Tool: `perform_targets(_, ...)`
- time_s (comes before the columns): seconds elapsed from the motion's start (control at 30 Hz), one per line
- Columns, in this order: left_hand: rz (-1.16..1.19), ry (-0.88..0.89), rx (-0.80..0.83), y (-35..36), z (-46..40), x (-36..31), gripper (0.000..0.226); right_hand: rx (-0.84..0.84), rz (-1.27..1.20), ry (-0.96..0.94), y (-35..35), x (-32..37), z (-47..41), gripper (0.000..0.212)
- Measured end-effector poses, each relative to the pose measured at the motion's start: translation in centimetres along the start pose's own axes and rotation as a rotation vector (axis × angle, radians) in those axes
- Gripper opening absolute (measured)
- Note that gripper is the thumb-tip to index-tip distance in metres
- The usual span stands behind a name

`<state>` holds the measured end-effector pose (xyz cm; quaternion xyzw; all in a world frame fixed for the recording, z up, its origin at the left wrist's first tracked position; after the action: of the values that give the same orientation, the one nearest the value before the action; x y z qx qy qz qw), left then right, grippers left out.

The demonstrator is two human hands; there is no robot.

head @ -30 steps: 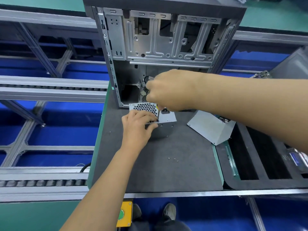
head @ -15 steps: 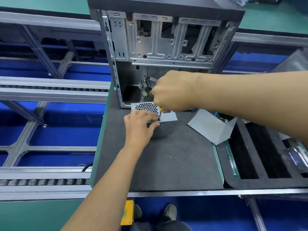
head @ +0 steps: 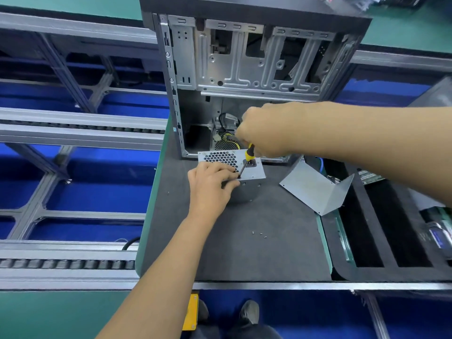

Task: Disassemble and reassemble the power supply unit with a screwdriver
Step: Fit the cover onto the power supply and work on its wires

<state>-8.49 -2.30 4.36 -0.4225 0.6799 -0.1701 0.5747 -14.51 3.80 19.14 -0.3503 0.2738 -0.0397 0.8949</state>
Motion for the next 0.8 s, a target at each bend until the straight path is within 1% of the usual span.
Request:
perform_targets(0.03, 0.000, -0.001, -0.003, 0.1, 0.0, 0.1, 0.010, -0.050, 0.014, -0.026, -0.3, 0.3, 0.3, 0.024)
perform_targets(0.07, -0.001, -0.002, -0.004, 0.1, 0.0, 0.2, 0.010, -0.054, 0.020, -0.043, -0.5, 0.6, 0.4, 0.033)
perform_targets(0.1, 0.000, -0.003, -0.005, 0.2, -0.1, 0.2, 0.010, -0.037, 0.024, -0.053, -0.5, 0.9, 0.3, 0.040)
perform_targets(0.13, 0.002, -0.003, -0.007, 0.2, -0.1, 0.2, 0.010, -0.012, -0.006, -0.033, -0.7, 1.1, 0.2, 0.042)
perform_targets(0.17, 0.005, -0.002, -0.011, 0.2, -0.2, 0.2, 0.011, 0.025, -0.058, -0.001, -0.8, 1.2, -0.2, 0.038)
perform_targets(0.23, 0.002, 0.003, -0.010, 0.2, -0.2, 0.3, 0.012, 0.115, -0.127, 0.024, -0.9, 1.6, -1.2, 0.019)
perform_targets(0.27, -0.001, 0.005, -0.008, 0.2, -0.2, 0.3, 0.011, 0.191, -0.137, 0.043, -0.8, 1.5, -1.6, 0.016)
perform_targets(0.3, -0.004, 0.005, -0.006, 0.2, -0.1, 0.2, 0.011, 0.264, -0.143, 0.056, -0.5, 1.4, -2.0, 0.019)
perform_targets(0.33, -0.003, 0.004, 0.000, 0.2, -0.1, 0.2, 0.011, 0.297, -0.175, 0.066, -0.3, 1.0, -2.0, 0.021)
perform_targets(0.37, -0.001, 0.006, 0.007, 0.2, -0.1, 0.1, 0.010, 0.274, -0.170, 0.073, -0.2, 0.6, -1.9, 0.022)
perform_targets(0.4, 0.002, 0.003, 0.010, 0.2, -0.1, 0.1, 0.011, 0.213, -0.115, 0.062, -0.4, 0.6, -1.3, 0.020)
perform_targets(0.47, 0.002, -0.007, 0.013, 0.1, -0.1, 0.2, 0.011, -0.007, 0.067, -0.021, -1.2, 1.4, 0.0, 0.012)
perform_targets(0.5, 0.001, -0.009, 0.015, 0.1, -0.1, 0.2, 0.012, -0.077, 0.177, -0.078, -1.1, 2.2, 0.4, 0.005)
perform_targets(0.53, -0.002, -0.012, 0.013, 0.0, -0.2, 0.2, 0.013, -0.094, 0.243, -0.112, -0.8, 3.0, 0.7, 0.003)
perform_targets(0.57, -0.008, -0.016, 0.012, 0.0, -0.2, 0.2, 0.015, -0.054, 0.210, -0.093, -0.6, 3.5, 0.6, 0.009)
perform_targets(0.6, -0.015, -0.023, 0.016, 0.0, -0.3, 0.3, 0.017, -0.019, 0.099, -0.036, -0.8, 3.3, 0.4, 0.014)
perform_targets(0.63, -0.018, -0.027, 0.023, 0.0, -0.4, 0.4, 0.019, 0.043, -0.014, 0.028, -0.8, 2.7, -0.2, 0.015)
perform_targets(0.7, -0.017, -0.027, 0.032, 0.1, -0.3, 0.4, 0.018, 0.205, -0.213, 0.082, -0.3, 1.5, -1.4, 0.015)
perform_targets(0.77, -0.013, -0.010, 0.030, 0.0, -0.2, 0.2, 0.017, 0.362, -0.303, 0.090, 0.7, 0.3, -1.7, 0.027)
perform_targets(0.8, -0.006, -0.002, 0.026, 0.0, -0.1, 0.2, 0.016, 0.379, -0.310, 0.088, 1.0, 0.0, -1.3, 0.032)
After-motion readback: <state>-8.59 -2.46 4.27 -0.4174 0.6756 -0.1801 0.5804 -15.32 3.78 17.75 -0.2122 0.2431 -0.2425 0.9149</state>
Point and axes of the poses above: each hand's wrist, its own z-axis away from the middle knuckle, its own y-axis out of the palm, x = y × z, the point moved 7 cm from there along -z, towards the middle knuckle, and after that the axes turned 13 degrees about x, right-handed, at the moved point
